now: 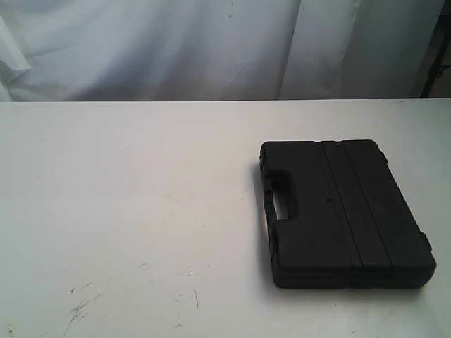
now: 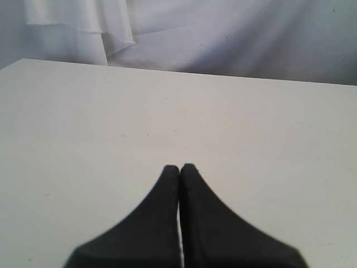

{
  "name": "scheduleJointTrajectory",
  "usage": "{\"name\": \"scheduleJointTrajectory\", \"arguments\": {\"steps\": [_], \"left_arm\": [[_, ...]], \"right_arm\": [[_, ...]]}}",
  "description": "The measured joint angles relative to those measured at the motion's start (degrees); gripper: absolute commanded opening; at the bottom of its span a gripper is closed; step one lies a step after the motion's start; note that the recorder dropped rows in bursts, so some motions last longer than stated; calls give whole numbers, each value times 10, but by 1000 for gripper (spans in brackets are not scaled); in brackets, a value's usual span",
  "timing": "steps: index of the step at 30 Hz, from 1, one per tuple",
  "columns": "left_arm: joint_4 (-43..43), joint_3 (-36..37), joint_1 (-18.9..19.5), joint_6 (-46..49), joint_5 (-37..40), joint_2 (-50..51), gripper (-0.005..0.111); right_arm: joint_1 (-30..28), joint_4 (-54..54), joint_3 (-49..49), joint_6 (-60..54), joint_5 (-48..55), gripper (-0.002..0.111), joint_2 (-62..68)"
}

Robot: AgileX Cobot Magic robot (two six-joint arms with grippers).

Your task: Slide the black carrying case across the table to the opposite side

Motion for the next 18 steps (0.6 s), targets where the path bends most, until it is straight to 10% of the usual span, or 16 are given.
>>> {"name": "scheduleJointTrajectory", "arguments": {"steps": [18], "left_arm": [[0,0,0,0,0,0,0]], "right_arm": [[0,0,0,0,-318,0,0]]}}
